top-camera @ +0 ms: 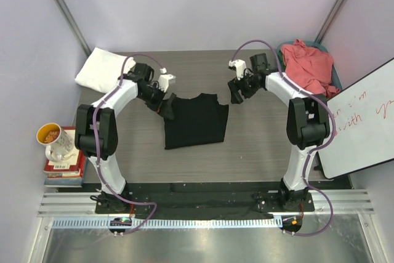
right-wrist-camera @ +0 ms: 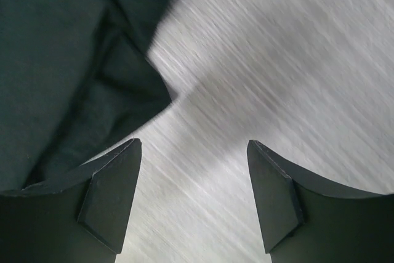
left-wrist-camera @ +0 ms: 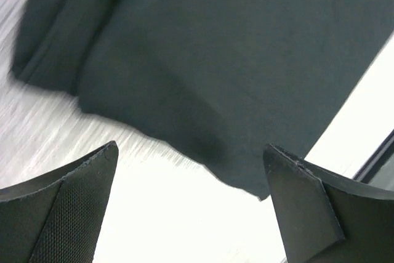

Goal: Fold and stack the t-shirts
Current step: Fold the long partially folded tshirt into a neat square, then put the neatly folded tshirt into the corner of the board with the left arm

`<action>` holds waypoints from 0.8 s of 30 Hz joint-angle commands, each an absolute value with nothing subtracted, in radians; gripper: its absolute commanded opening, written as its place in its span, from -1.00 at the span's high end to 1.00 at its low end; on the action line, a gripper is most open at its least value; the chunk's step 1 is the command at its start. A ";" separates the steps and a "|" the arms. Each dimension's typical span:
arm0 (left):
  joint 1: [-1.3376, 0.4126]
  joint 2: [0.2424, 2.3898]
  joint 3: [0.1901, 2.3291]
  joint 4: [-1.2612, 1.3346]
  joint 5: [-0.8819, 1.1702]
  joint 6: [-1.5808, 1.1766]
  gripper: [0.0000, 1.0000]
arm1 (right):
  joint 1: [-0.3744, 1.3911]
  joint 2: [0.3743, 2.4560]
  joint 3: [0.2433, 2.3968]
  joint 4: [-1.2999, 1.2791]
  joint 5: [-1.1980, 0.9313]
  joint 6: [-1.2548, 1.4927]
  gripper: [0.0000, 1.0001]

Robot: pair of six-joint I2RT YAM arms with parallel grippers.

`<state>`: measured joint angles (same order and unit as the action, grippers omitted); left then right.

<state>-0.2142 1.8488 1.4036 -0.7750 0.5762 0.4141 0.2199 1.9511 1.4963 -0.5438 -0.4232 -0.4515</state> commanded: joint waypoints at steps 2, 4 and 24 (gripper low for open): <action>-0.100 1.829 1.378 -0.657 0.623 0.026 -1.00 | 0.206 1.933 1.612 -0.647 -0.474 -0.448 -0.50; -0.086 1.832 1.362 -0.623 0.652 -0.041 -1.00 | 0.204 1.937 1.628 -0.673 -0.501 -0.463 -0.50; -0.080 1.899 1.040 -0.181 0.568 -0.494 -0.99 | 0.248 2.049 1.850 -0.698 -0.552 -0.425 -0.48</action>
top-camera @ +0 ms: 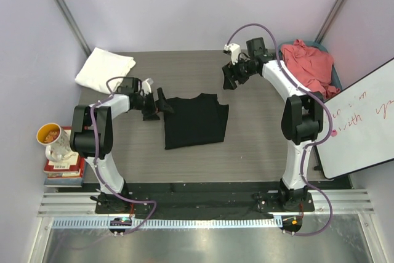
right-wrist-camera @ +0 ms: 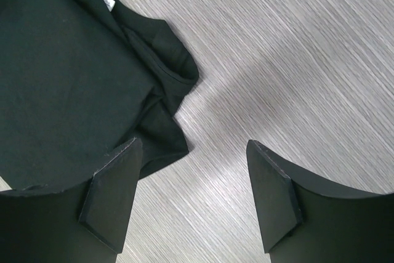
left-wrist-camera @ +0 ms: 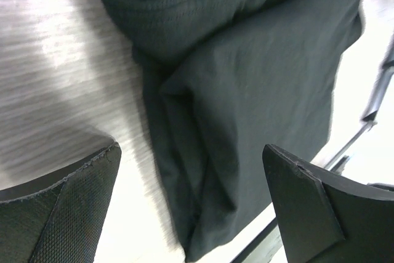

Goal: Fold and stack the t-shirts
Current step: Put the neatly folded tshirt into the corner of the board with the left arm

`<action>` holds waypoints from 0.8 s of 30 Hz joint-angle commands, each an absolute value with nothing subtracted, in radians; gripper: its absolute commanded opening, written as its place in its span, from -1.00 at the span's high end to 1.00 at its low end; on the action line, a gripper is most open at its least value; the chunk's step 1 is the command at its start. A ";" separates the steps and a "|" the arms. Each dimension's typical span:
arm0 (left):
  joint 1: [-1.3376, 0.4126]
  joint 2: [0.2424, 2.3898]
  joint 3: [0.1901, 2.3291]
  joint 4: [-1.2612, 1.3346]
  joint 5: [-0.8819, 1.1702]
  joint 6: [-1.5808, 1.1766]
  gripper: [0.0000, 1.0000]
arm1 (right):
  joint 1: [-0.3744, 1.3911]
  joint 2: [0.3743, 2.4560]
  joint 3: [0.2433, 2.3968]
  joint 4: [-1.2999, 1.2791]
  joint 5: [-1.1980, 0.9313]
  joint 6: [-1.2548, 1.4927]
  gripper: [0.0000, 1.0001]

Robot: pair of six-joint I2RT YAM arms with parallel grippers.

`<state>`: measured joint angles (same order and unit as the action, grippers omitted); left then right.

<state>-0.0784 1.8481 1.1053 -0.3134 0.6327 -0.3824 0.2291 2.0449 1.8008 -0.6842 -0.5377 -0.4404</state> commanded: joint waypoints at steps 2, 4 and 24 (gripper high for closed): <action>-0.080 1.914 1.039 -0.167 0.568 -0.521 -1.00 | 0.252 2.048 1.853 -0.696 -0.548 -0.425 -0.48; -0.081 1.921 1.040 -0.149 0.583 -0.543 -1.00 | 0.255 2.048 1.855 -0.698 -0.546 -0.425 -0.47; -0.163 1.809 0.867 -0.041 0.546 -0.641 -0.90 | 0.255 2.036 1.868 -0.696 -0.541 -0.456 -0.41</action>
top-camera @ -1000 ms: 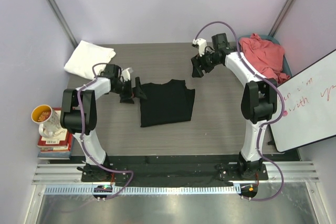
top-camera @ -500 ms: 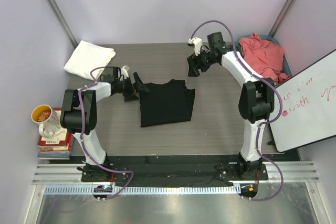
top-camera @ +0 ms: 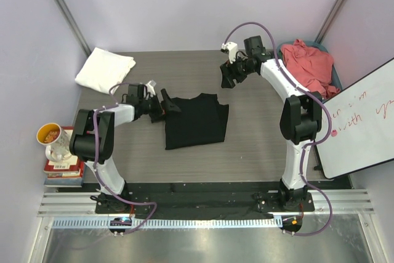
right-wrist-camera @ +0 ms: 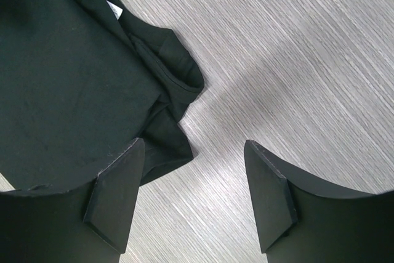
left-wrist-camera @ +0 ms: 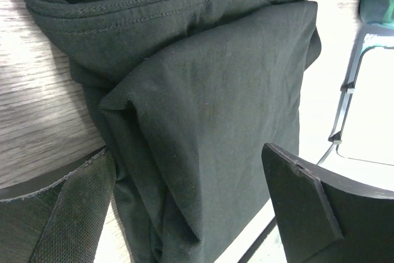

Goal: Fold and stack the t-shirts
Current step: Put the neatly folded tshirt into the corner of the board with the left arm

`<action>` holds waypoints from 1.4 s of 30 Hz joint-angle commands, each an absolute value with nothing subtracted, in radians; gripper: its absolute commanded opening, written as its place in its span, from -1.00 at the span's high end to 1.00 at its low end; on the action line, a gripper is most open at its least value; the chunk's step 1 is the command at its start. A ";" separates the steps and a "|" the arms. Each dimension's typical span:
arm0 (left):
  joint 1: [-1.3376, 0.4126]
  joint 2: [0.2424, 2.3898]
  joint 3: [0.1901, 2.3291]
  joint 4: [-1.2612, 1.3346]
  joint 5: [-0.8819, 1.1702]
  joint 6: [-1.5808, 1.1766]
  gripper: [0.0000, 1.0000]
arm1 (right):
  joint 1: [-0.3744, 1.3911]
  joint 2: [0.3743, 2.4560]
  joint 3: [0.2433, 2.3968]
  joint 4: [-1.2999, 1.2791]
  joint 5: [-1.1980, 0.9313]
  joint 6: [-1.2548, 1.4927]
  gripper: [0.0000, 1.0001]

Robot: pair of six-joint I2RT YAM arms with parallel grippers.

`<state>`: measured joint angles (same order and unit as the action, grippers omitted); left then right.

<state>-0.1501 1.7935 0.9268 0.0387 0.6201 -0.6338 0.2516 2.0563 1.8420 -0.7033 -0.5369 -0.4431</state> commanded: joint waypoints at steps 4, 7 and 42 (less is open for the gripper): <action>-0.167 1.809 0.836 0.018 0.577 -0.646 -0.63 | 0.255 2.023 1.855 -0.692 -0.541 -0.454 -0.38; -0.166 1.831 0.848 0.021 0.583 -0.632 -0.20 | 0.253 2.008 1.839 -0.692 -0.540 -0.456 -0.36; -0.075 2.264 2.119 -0.881 0.238 0.164 1.00 | 0.250 1.855 1.809 -0.683 -0.459 -0.568 -0.34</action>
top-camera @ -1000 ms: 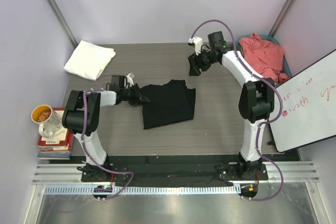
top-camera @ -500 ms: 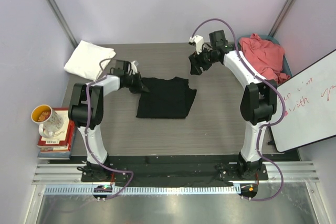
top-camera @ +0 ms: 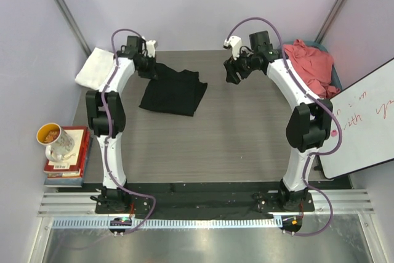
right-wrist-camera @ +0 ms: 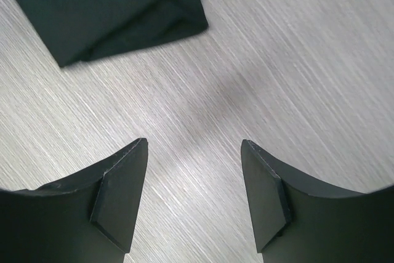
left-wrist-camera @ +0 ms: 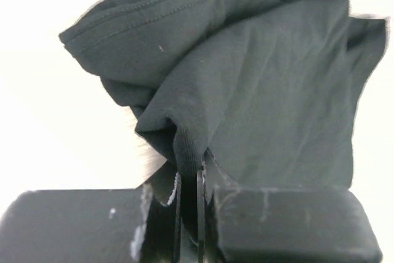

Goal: Fold and stack the t-shirts
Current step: Put the neatly folded tshirt into the corner of the board with the left arm

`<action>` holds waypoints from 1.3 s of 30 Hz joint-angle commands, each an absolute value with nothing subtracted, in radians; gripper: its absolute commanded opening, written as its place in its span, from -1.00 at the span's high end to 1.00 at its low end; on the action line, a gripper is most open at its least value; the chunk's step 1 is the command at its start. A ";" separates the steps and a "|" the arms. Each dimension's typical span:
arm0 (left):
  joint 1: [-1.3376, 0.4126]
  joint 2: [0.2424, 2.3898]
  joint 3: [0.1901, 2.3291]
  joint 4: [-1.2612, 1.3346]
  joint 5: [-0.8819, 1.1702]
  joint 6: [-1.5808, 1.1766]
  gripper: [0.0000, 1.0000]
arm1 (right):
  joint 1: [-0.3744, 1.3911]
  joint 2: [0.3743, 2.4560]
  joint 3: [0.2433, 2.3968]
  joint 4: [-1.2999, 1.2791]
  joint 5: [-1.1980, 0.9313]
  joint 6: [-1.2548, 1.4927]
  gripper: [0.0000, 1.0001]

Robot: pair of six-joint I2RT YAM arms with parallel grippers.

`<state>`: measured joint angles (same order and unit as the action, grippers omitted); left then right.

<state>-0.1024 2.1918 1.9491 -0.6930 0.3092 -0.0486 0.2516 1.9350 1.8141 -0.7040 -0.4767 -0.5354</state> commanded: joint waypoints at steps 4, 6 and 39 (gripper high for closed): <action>-0.051 2.347 2.270 -0.983 0.183 0.342 1.00 | 0.250 1.833 1.792 -0.683 -0.453 -0.575 -0.34; -0.040 2.376 2.339 -1.029 0.137 0.453 1.00 | 0.250 1.829 1.786 -0.684 -0.451 -0.577 -0.35; 0.049 2.318 2.419 -0.506 -0.348 0.974 1.00 | 0.250 1.818 1.750 -0.681 -0.445 -0.578 -0.34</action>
<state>-0.0021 2.4165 2.3581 -0.6724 -0.2626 0.9764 0.2512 1.8782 1.7599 -0.7044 -0.4465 -0.5735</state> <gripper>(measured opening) 0.044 0.671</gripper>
